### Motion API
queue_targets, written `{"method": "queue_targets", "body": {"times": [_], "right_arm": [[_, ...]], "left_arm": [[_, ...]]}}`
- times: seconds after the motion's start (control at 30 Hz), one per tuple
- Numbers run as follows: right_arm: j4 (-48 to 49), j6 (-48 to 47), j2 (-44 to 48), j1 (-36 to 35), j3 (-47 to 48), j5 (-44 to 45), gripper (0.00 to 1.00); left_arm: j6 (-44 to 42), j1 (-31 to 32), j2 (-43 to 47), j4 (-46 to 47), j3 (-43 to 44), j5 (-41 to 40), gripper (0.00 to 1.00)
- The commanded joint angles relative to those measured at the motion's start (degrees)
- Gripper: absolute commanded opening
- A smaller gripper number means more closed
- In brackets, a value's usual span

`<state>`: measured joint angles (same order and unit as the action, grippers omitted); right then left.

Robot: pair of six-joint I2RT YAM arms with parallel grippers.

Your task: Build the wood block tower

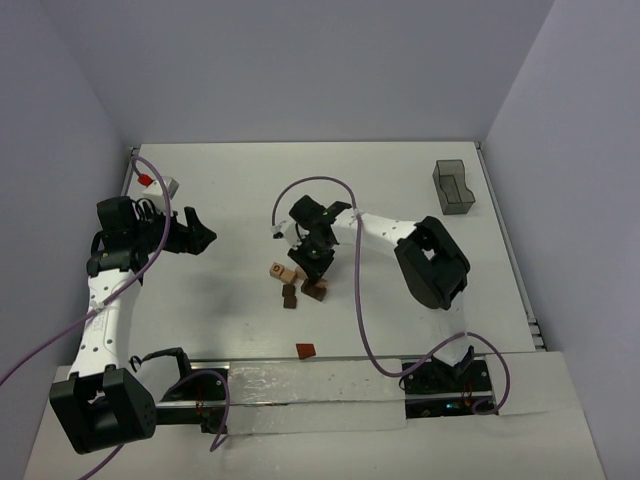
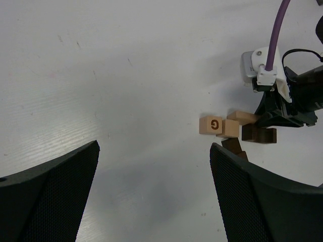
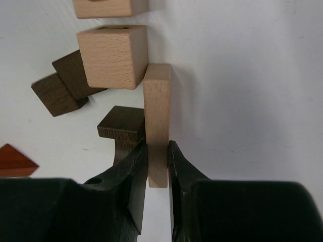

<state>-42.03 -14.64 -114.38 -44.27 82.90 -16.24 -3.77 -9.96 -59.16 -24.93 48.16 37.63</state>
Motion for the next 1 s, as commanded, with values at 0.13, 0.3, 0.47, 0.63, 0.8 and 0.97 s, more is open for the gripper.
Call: {"method": "queue_targets", "body": {"times": [0.13, 0.3, 0.47, 0.63, 0.8, 0.97], "right_arm": [[-1.9, 8.6, -1.9, 1.2, 6.9, -4.1, 0.0], [1.0, 17.1, -2.3, 8.6, 10.9, -10.5, 0.0], [10.4, 27.7, -1.8, 13.8, 8.9, -15.9, 0.0], [20.7, 40.5, -3.9, 14.0, 6.1, -21.4, 0.0], [28.3, 49.7, -7.5, 13.9, 4.3, -23.9, 0.0], [33.4, 56.0, -9.2, 13.7, -0.2, -23.2, 0.0]], "left_arm": [[-0.6, -0.5, 0.6, 1.4, 1.7, 0.8, 0.96], [-0.9, -0.5, 0.5, 0.8, 2.4, 1.0, 0.96], [-0.6, -0.5, 0.9, 1.2, 2.3, 0.9, 0.96], [-0.4, -0.5, 0.1, 0.9, 3.0, 0.9, 0.96], [-1.5, -0.6, 0.7, 0.1, 3.3, -0.4, 0.96], [-2.1, -0.5, 0.4, -0.2, 3.2, -1.3, 0.96]]}}
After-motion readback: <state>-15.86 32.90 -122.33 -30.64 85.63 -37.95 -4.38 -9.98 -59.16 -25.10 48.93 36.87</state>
